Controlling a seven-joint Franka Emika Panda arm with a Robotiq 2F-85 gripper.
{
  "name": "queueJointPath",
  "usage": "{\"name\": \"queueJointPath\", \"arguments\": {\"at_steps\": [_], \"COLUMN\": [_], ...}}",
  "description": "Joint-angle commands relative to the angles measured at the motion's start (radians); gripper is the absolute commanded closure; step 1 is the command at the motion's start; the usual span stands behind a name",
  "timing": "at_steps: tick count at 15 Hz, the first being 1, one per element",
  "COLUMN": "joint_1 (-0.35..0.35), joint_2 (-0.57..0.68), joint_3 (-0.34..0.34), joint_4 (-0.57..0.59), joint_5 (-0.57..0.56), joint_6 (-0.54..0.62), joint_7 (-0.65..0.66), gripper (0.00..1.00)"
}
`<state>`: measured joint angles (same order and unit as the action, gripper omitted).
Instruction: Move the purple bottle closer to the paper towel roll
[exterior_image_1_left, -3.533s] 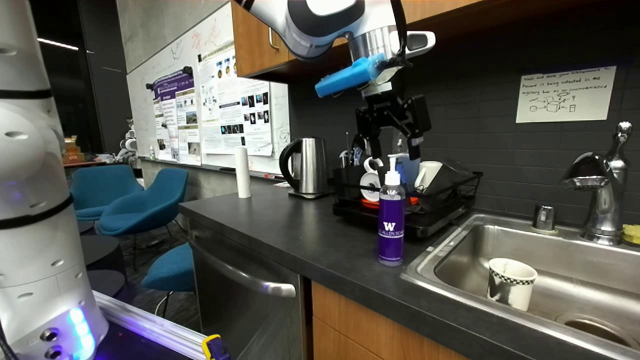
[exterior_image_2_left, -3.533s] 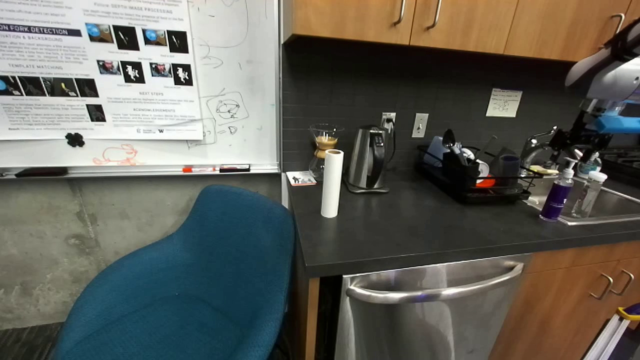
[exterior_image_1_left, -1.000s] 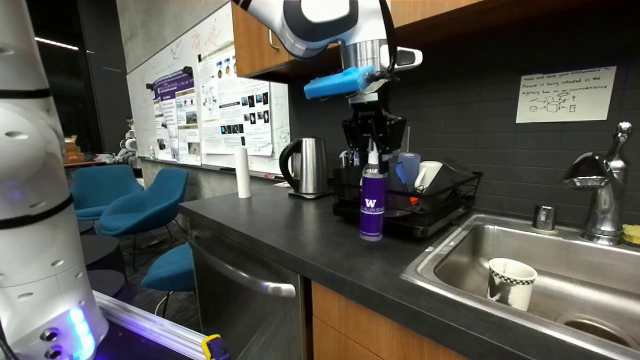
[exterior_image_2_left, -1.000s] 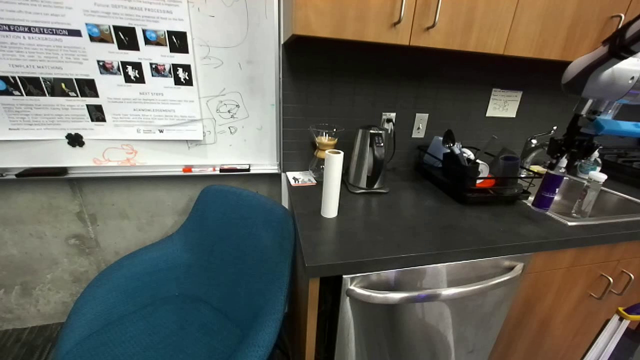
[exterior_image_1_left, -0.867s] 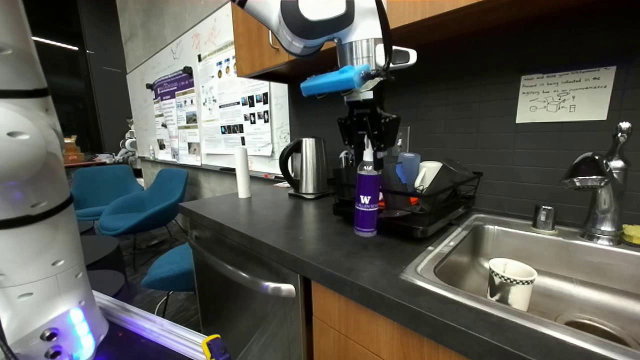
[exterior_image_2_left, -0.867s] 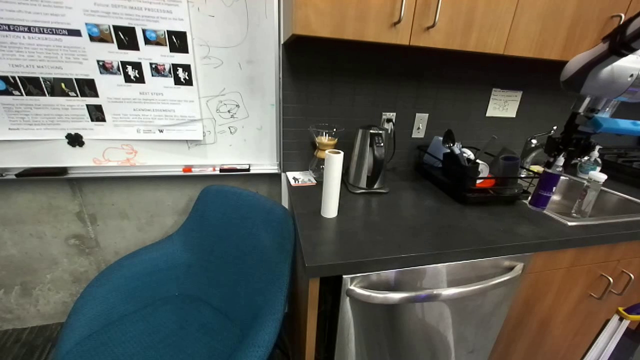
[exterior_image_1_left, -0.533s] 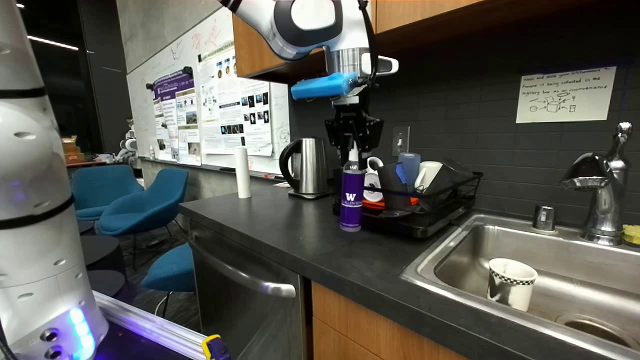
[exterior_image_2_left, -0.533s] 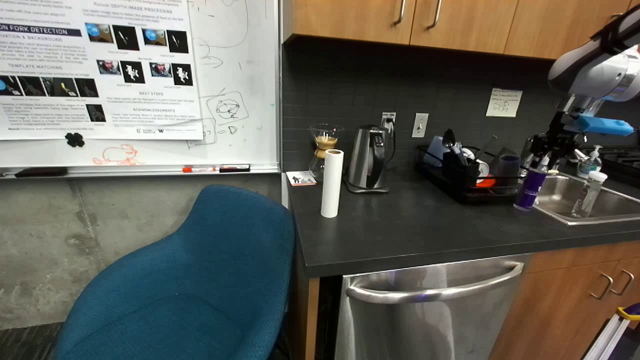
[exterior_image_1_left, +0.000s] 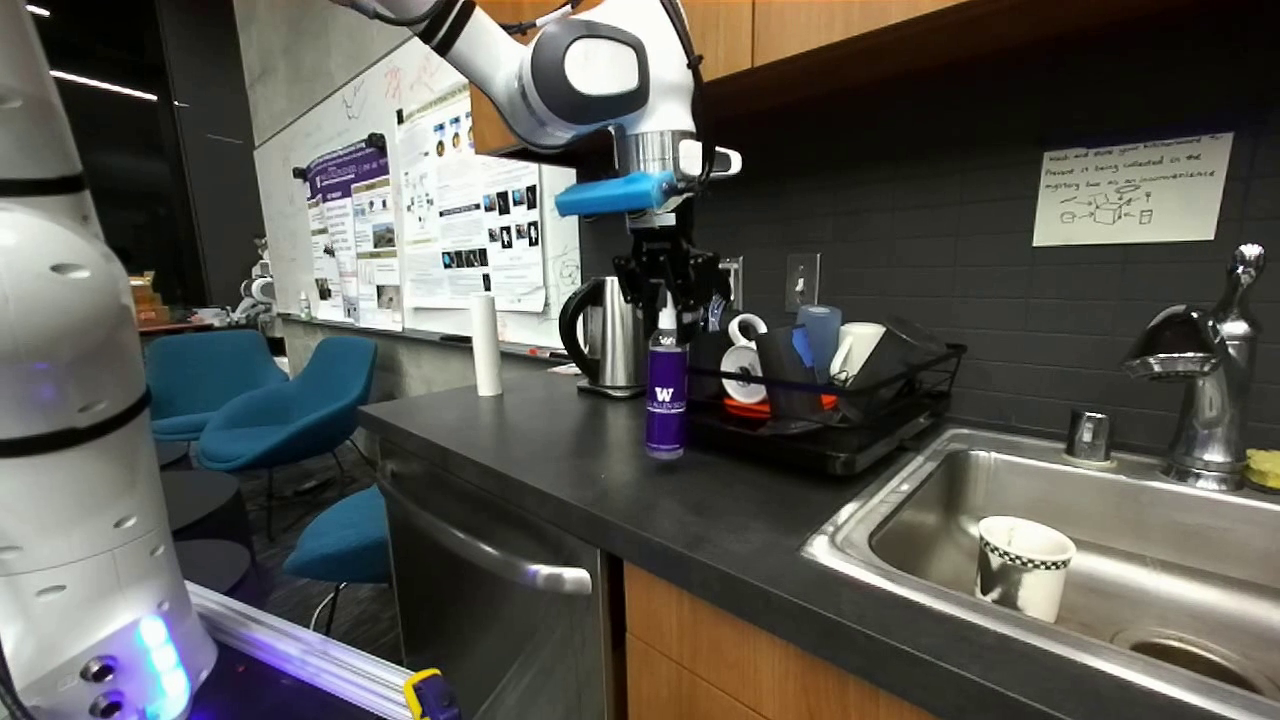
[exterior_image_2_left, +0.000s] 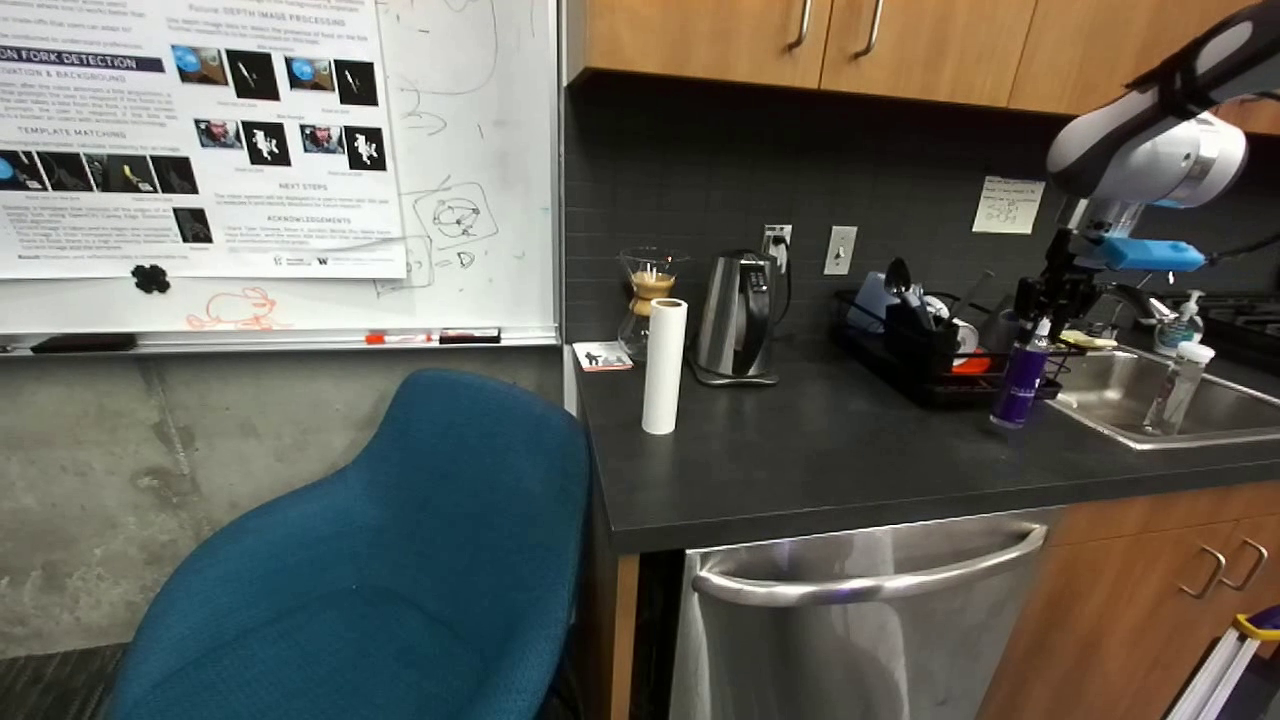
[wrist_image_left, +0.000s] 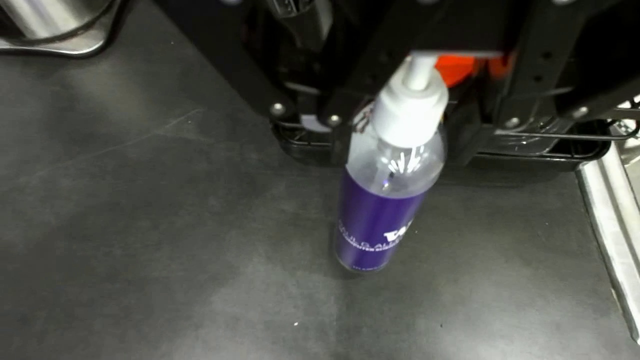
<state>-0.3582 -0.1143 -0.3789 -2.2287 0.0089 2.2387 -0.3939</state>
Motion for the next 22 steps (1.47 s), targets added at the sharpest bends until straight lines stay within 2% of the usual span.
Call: {"name": "queueJointPath", "arguments": {"at_steps": [1, 7, 22], "joint_1": [0.029, 0.077, 0.156], "joint_2": [-0.037, -0.014, 0.017], "joint_3": [0.037, 0.094, 0.165], "joint_4": [-0.028, -0.006, 0.080], "joint_5": [-0.065, -0.098, -0.044], "joint_6": [0.011, 0.004, -0.045], "joint_7": [0.065, 0.116, 0.161], "gripper": [0.82, 0.82, 0.82]}}
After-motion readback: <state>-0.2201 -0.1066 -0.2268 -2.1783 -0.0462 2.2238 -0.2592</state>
